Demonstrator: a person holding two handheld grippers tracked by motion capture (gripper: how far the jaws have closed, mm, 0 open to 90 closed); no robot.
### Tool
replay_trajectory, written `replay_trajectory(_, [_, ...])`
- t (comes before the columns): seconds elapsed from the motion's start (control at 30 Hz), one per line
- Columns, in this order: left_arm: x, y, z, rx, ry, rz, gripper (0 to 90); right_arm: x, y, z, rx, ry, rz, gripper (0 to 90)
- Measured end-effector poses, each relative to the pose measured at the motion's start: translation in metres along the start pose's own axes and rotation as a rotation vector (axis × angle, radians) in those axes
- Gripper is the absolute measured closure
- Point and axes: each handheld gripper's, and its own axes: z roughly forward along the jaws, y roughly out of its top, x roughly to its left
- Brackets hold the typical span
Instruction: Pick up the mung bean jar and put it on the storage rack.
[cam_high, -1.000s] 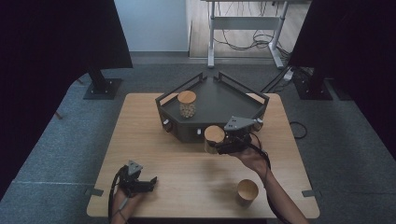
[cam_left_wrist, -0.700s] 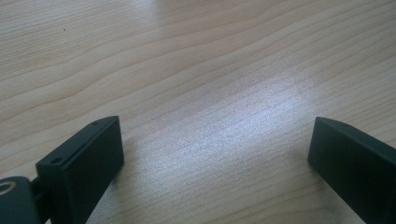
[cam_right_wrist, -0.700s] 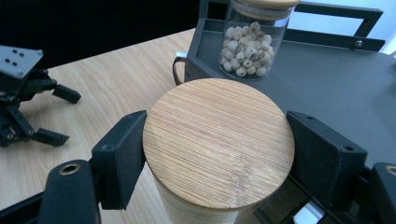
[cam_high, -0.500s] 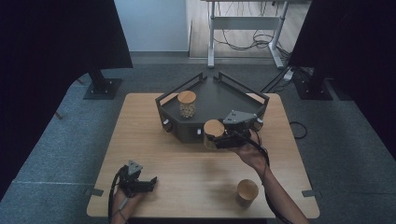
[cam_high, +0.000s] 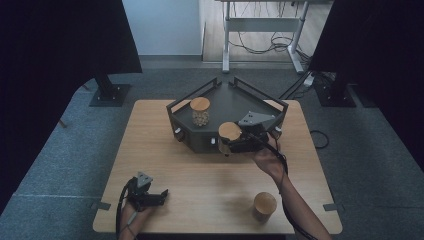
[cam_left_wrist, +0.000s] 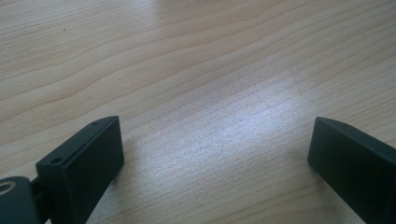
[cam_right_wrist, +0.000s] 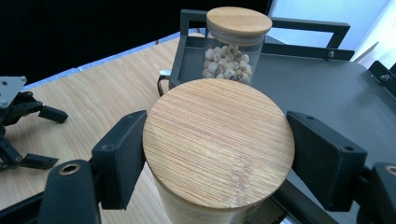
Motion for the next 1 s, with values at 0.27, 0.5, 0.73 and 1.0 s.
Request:
replay_trajectory(0.27, [0.000, 0.000, 0.000, 0.001, 0.000, 0.000, 3.2, -0.002, 0.010, 0.001, -0.001, -0.015, 0.012, 23.5])
replay_trajectory(0.5, [0.000, 0.000, 0.000, -0.001, 0.000, 0.000, 3.2, -0.007, 0.018, 0.004, 0.000, -0.039, 0.033, 23.5])
replay_trajectory(0.73, [0.000, 0.000, 0.000, -0.001, 0.000, 0.000, 3.2, -0.013, 0.023, 0.007, -0.005, -0.069, 0.041, 23.5])
replay_trajectory(1.0, [0.000, 0.000, 0.000, -0.001, 0.000, -0.001, 3.2, -0.019, 0.029, 0.014, -0.001, -0.114, 0.049, 23.5])
